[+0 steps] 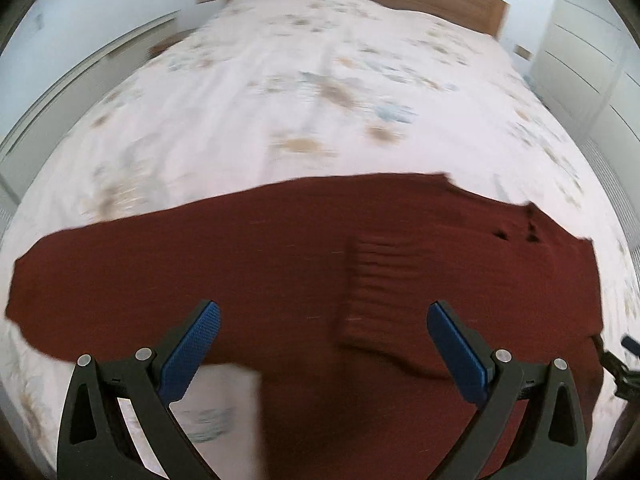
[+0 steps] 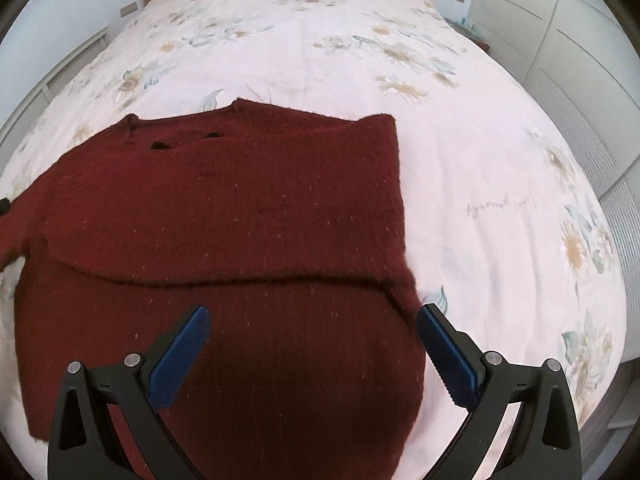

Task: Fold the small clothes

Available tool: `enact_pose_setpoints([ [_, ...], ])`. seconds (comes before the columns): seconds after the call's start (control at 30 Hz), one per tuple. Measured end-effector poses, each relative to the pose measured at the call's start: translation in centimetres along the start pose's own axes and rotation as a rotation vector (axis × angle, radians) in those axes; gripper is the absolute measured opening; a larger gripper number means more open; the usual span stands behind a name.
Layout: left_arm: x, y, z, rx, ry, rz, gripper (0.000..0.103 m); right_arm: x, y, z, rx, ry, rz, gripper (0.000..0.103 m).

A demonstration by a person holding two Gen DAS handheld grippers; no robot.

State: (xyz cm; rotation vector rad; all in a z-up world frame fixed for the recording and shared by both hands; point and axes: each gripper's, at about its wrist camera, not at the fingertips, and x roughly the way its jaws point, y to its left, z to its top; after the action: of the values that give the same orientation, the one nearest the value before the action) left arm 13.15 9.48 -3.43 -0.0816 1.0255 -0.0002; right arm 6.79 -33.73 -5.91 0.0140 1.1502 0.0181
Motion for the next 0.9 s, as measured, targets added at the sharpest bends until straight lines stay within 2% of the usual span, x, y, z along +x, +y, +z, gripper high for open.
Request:
enact_pose_setpoints([
  [0.27, -1.3, 11.4, -1.8, -0.275, 0.065, 0.132, 0.102, -1.4, -0.2, -1.1, 0.002, -0.010, -0.007, 0.103],
  [0.4, -2.6, 16.9, -3.3, -0.430, 0.084, 0.249, 0.102, -1.5, 0.0, -1.2, 0.004, -0.007, -0.008, 0.103],
  [0.63, -3.3, 23.5, -4.5, -0.654, 0.071, 0.264, 0.102, -1.0, 0.4, -1.4, 0.000, 0.016, -0.014, 0.103],
  [0.77, -1.9, 26.8, -5.6, -0.787, 0.112, 0.231, 0.102, -0.9, 0.7, -1.2, -0.018, 0.021, -0.025, 0.103],
  [0.9, -0.4, 28.8, -6.3, -0.838, 0.168, 0.245, 0.101, -1.1, 0.6, -0.9, -0.025, 0.018, -0.040, 0.103],
])
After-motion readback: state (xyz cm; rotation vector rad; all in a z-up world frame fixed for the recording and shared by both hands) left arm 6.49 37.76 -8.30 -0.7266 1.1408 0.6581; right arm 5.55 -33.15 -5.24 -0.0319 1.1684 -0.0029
